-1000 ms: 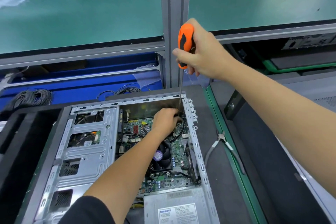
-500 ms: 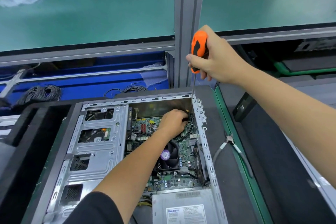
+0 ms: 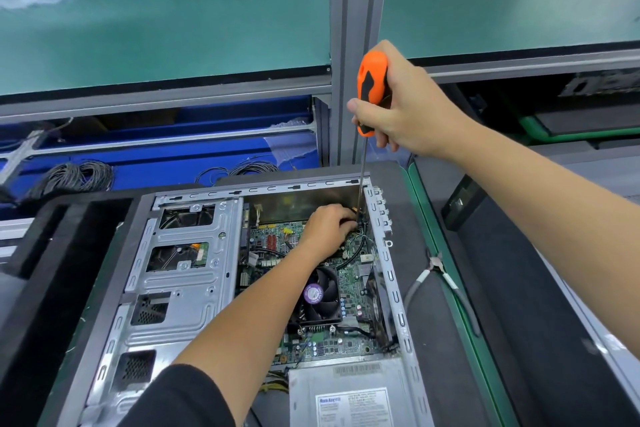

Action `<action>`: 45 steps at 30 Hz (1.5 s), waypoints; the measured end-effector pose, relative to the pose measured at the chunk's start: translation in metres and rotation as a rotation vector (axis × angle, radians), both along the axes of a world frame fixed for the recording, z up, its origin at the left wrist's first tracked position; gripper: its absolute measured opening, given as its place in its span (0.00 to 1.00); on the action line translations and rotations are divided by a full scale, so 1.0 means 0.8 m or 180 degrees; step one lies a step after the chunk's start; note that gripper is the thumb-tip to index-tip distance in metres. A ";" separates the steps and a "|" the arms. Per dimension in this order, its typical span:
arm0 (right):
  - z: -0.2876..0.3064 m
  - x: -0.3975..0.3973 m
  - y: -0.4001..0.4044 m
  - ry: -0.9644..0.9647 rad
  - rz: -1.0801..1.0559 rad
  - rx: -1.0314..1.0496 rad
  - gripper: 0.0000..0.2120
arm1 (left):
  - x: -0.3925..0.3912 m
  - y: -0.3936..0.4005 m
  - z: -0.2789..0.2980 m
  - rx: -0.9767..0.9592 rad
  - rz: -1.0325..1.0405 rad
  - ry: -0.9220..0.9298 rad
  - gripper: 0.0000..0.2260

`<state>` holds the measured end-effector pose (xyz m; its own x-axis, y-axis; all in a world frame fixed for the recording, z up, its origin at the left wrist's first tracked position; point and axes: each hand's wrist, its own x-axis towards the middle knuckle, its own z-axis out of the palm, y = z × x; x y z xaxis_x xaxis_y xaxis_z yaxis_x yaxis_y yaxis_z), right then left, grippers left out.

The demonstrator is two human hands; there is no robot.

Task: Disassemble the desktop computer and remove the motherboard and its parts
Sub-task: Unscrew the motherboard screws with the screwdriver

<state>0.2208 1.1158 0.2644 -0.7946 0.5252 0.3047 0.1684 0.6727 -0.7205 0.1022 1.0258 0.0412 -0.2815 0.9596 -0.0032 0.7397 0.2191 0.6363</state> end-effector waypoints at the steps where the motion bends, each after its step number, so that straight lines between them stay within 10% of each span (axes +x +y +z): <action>1: -0.001 0.000 0.000 -0.0022 0.0006 0.0008 0.11 | 0.000 0.000 0.000 -0.0018 -0.0037 0.0003 0.09; 45: -0.007 0.001 -0.003 -0.0276 0.0043 0.0186 0.13 | 0.012 0.017 -0.008 -0.0412 -0.0481 0.1226 0.13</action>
<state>0.2215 1.1137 0.2586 -0.8263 0.4975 0.2642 0.2190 0.7158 -0.6630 0.1118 1.0393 0.0346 -0.1419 0.9887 -0.0483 0.9477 0.1498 0.2818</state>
